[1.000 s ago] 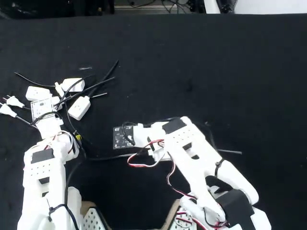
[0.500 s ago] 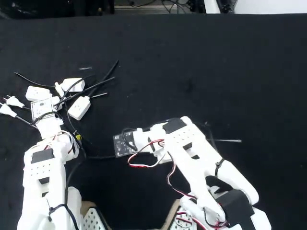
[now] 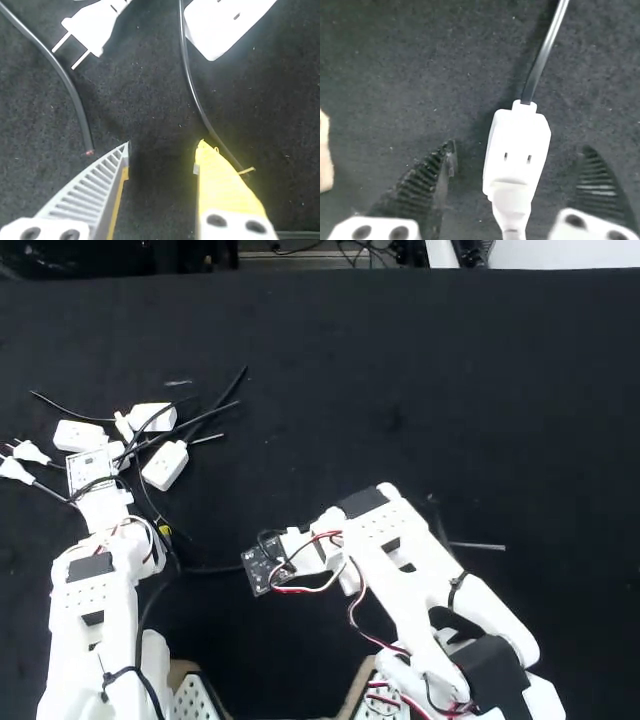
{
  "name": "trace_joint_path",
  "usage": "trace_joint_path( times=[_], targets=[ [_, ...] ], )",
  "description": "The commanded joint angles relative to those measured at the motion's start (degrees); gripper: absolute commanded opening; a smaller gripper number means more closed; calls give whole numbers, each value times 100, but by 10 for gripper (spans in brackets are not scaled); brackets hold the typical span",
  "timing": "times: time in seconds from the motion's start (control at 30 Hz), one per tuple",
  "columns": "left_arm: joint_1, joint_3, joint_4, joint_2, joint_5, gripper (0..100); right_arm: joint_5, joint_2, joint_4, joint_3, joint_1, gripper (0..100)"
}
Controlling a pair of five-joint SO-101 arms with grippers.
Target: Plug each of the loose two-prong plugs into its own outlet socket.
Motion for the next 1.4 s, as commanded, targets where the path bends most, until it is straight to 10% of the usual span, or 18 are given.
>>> trace_joint_path(
  times=[0.0, 0.73, 1.37],
  targets=[
    [-66, -75, -97, -88, 9, 213, 62, -57, 0, -312, 132, 387],
    [-66, -75, -97, -79, 9, 213, -44, 1473, 316, -1332, 651, 57],
    [-66, -75, -97, -79, 9, 213, -4202, 716, 246, -3011, 3209, 11]
  ],
)
